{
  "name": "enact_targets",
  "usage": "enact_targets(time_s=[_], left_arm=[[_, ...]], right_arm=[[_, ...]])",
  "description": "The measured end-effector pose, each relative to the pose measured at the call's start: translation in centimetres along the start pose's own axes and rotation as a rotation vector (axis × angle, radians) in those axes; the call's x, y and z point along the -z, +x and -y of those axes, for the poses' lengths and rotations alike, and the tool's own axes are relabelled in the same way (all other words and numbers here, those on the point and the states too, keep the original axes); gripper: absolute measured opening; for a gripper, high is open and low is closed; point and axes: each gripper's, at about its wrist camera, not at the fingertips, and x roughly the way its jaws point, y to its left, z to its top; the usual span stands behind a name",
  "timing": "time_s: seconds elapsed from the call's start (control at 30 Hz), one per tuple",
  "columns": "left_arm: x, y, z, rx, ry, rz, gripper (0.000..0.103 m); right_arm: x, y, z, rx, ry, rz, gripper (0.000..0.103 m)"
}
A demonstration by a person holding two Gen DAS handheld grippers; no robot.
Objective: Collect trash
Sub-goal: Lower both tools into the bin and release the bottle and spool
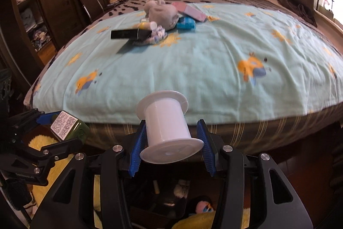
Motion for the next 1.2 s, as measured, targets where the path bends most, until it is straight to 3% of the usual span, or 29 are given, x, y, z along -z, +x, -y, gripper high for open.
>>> enact_targets(time_s=[0.43, 0.67, 0.93, 1.07, 1.2], left_arm=[[6.2, 5.8, 0.4, 0.021, -0.025, -0.197, 0.083], [7.4, 8.1, 0.1, 0.044, -0.039, -0.266, 0.083], [7.5, 9.7, 0.1, 0.056, -0.041, -0.307, 0.083], [7.4, 10.4, -0.1, 0.057, -0.043, -0.323, 0.083], [7.4, 10.6, -0.6, 0.053, -0.052, -0.322, 0.087]], right_arm=[[6.9, 4.4, -0.4, -0.025, 0.062, -0.180, 0.048], [8.9, 6.9, -0.5, -0.014, 0.075, -0.255, 0.048], [9.4, 8.5, -1.3, -0.023, 0.085, -0.277, 0.049], [8.3, 9.3, -1.6, -0.017, 0.092, -0.273, 0.063], [7.3, 9.3, -1.1, -0.009, 0.104, -0.270, 0.063]])
